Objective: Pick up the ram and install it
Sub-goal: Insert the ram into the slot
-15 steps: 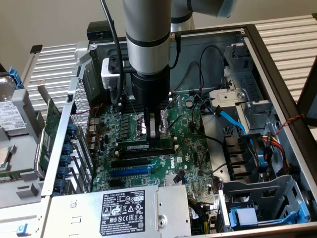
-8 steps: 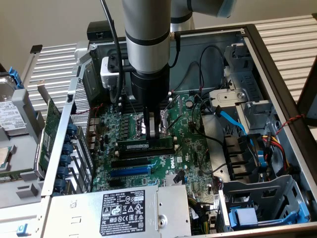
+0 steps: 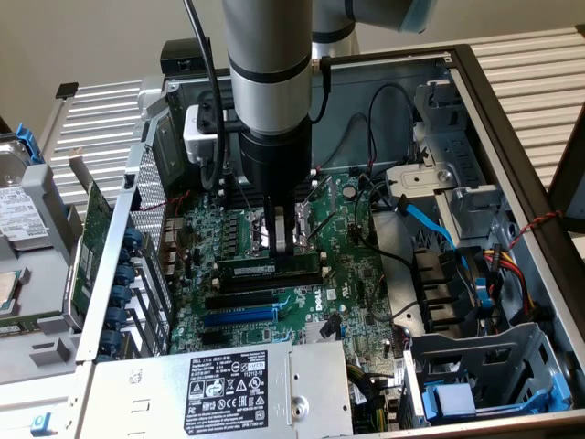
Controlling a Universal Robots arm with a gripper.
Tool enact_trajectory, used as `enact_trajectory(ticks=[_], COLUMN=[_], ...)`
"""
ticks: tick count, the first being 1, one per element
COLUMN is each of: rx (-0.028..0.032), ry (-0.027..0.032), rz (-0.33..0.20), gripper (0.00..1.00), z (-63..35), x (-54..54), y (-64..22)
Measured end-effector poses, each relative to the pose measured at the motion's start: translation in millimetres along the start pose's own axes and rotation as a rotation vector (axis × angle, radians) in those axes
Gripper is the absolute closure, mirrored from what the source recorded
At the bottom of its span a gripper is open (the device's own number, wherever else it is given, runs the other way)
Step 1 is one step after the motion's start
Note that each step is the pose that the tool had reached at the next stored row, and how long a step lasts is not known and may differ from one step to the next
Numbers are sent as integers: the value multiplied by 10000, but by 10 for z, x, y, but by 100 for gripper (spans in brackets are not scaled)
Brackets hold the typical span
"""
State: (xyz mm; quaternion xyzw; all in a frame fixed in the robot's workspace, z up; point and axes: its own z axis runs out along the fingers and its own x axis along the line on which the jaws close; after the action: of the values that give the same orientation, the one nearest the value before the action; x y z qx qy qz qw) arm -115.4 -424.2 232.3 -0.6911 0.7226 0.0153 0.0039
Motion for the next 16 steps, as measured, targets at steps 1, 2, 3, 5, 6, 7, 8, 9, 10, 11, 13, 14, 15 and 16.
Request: enact_trajectory(ticks=[1, 2, 3, 5, 6, 7, 8, 9, 10, 11, 13, 14, 15, 16], rx=[22, 40, 54, 64, 68, 73, 81, 89, 96, 103, 111, 119, 123, 124], ry=[-1, -2, -3, -2, -2, -2, -3, -3, -4, -4, -5, -5, -5, -4], rz=[-6, -12, -22, -38, -44, -48, -51, -51, -51, -52, -53, -53, -53, -52], gripper=[87, 87, 87, 87, 87, 87, 87, 87, 87, 87, 87, 87, 87, 87], z=[-1, -2, -2, -2, -2, -2, -2, -2, -2, -2, -1, -2, -1, -1], x=[0, 0, 0, 0, 0, 0, 1, 1, 1, 1, 1, 1, 1, 1], y=[0, 0, 3, 11, 14, 14, 14, 14, 14, 15, 14, 15, 15, 15])
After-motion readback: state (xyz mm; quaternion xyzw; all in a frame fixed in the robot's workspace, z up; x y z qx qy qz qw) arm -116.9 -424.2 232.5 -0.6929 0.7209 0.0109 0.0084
